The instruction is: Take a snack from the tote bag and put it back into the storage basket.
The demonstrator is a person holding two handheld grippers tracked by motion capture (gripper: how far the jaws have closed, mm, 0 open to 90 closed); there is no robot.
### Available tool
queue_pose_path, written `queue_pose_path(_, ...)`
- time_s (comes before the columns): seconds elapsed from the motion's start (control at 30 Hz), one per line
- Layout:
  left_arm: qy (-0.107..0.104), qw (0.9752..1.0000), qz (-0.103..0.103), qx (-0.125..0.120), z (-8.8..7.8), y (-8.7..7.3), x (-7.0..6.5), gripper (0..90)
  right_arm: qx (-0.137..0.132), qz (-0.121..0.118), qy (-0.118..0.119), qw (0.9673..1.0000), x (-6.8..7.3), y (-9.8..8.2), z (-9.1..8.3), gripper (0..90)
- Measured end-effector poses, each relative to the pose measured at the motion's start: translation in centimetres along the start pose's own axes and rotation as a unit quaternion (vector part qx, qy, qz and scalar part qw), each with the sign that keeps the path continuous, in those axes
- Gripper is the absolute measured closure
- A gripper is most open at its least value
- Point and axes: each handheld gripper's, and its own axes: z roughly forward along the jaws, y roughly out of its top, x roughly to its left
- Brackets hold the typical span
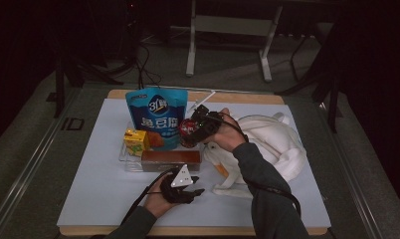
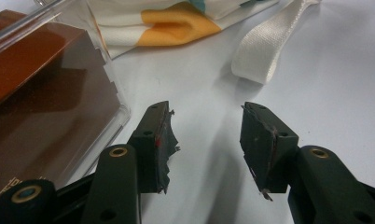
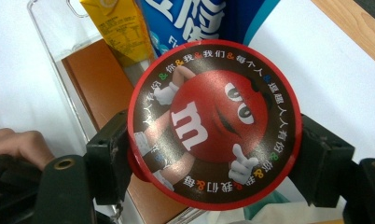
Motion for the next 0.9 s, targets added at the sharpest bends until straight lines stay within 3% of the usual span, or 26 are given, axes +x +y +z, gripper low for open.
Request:
queue_pose_path(0.6, 0.0, 1.0, 0.0, 0.0, 0.0, 0.0, 0.0, 52.7, 0.001, -0.003, -0.008, 1.0, -0.5, -0.3, 0.6, 25.3)
queue_pose_path(0.9, 0.0, 1.0, 0.001, 0.001, 0.0, 0.0, 0.0, 52.7, 0.003, 0.007, -0.01, 0.9999, -0.8, -0.5, 1.2, 25.3)
